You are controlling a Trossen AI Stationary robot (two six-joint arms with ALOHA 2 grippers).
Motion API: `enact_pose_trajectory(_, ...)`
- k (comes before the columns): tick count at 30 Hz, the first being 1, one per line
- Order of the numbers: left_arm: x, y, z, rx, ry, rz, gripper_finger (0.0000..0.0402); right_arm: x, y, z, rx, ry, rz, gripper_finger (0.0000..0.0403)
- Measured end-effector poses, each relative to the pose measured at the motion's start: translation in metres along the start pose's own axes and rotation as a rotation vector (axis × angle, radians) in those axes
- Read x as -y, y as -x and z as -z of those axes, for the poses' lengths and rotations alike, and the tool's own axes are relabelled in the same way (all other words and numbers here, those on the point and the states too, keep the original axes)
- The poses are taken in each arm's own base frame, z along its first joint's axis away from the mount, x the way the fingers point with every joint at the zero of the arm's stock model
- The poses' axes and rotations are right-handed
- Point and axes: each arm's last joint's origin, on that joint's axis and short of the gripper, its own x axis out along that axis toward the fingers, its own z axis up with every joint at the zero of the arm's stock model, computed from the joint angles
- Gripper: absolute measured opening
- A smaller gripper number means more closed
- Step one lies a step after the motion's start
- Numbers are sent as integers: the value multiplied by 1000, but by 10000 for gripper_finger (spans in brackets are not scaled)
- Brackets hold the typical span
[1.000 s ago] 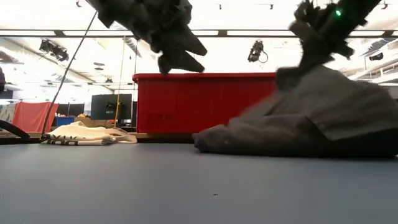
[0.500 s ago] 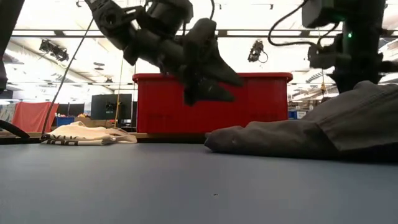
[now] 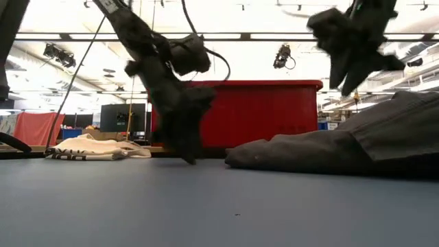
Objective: Fold laundry
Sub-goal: Move the gray shorts to the bottom left of the table
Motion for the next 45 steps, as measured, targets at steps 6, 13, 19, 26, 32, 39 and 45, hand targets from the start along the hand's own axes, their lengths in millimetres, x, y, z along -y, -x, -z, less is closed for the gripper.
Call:
enact_pose_trajectory(6, 10, 72, 5, 38, -40, 31, 122, -1, -62, 14, -77, 3, 190, 104)
enact_pose_trajectory(13, 17, 152, 27, 143, -55, 108, 121, -56, -132, 12, -102, 130, -150, 61)
enact_pose_trajectory(19, 14, 189, 50, 197, -37, 75, 121, -135, -148, -4, -86, 456, -522, 39)
enact_pose_trajectory(26, 28, 179, 56, 163, -112, 65, 121, -157, -74, -29, -21, 589, -394, 38)
enact_pose_trajectory(32, 45, 135, 45, 127, -253, 48, 120, -121, -47, -32, -54, 440, -69, 16)
enact_pose_trajectory(39, 41, 46, 30, -27, -330, 15, 120, -109, -32, -29, -46, 355, 41, 14)
enact_pose_trajectory(45, 15, 19, 51, -360, -157, -173, 115, -106, -20, -30, -17, 353, 35, 8)
